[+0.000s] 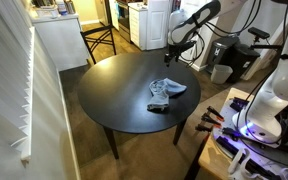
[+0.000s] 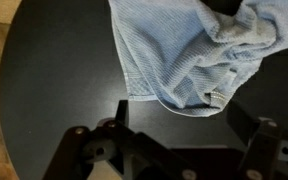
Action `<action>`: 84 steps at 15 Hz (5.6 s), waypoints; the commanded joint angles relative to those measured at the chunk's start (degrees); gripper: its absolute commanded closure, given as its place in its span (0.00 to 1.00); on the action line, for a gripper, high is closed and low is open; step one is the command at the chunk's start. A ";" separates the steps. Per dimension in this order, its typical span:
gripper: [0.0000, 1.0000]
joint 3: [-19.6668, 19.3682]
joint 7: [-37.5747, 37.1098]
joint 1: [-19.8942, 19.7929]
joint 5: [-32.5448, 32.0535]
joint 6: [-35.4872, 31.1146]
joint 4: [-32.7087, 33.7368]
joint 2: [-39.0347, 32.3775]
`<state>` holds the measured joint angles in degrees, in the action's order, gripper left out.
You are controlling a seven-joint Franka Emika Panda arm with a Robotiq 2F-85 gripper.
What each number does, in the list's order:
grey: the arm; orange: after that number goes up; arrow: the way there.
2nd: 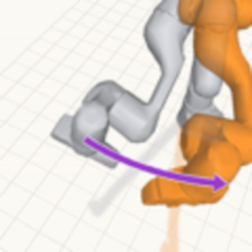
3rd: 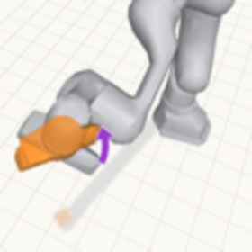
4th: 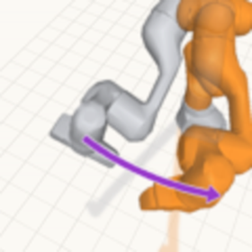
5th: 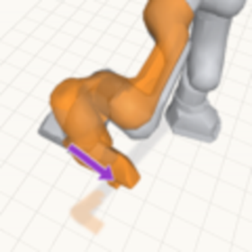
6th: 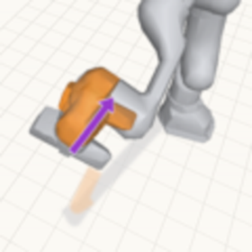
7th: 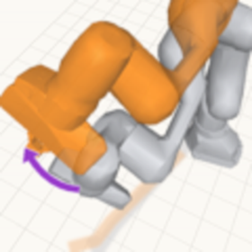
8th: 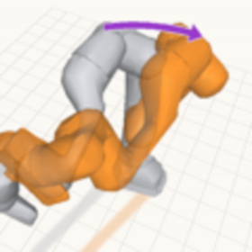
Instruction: Use the blue towel to clean the table
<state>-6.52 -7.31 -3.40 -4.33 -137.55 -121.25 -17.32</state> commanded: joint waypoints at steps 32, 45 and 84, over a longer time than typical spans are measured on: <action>0.00 3.20 -29.48 4.04 18.05 -7.42 5.82 -25.52; 0.95 4.57 -26.45 3.03 20.20 -7.01 7.91 -26.85; 0.94 3.04 -37.68 12.33 6.68 -4.66 30.08 -38.00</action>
<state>-4.70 -52.21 11.41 2.27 -143.68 -80.22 -60.84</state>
